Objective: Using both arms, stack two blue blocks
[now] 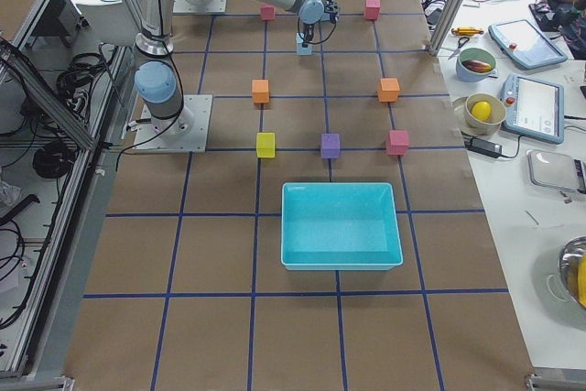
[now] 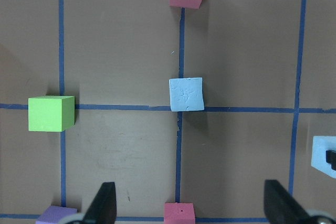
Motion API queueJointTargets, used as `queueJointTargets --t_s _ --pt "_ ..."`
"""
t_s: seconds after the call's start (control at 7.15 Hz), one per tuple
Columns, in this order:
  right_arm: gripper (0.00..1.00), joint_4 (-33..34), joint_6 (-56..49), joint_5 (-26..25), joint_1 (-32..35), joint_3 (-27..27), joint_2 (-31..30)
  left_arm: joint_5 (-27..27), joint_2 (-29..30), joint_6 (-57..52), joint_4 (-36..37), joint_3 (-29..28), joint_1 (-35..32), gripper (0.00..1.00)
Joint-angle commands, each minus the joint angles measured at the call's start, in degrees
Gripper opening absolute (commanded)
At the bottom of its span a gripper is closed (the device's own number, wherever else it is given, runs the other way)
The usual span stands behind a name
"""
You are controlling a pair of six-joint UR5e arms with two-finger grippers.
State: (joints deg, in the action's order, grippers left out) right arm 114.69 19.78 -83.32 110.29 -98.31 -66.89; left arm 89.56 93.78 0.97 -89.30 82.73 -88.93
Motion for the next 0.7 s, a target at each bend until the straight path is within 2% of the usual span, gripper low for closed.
queueJointTargets --t_s 0.0,0.28,0.56 --pt "0.02 0.97 0.0 0.71 0.89 -0.47 1.23 0.0 0.0 0.0 0.0 -0.03 -0.01 1.0" --pt "0.05 0.97 0.08 0.79 0.72 -1.7 1.24 0.0 0.0 0.0 0.0 0.06 -0.01 1.0" --pt "0.48 0.97 0.08 0.88 0.72 -2.32 1.24 0.0 0.0 0.0 0.0 -0.03 -0.01 1.0"
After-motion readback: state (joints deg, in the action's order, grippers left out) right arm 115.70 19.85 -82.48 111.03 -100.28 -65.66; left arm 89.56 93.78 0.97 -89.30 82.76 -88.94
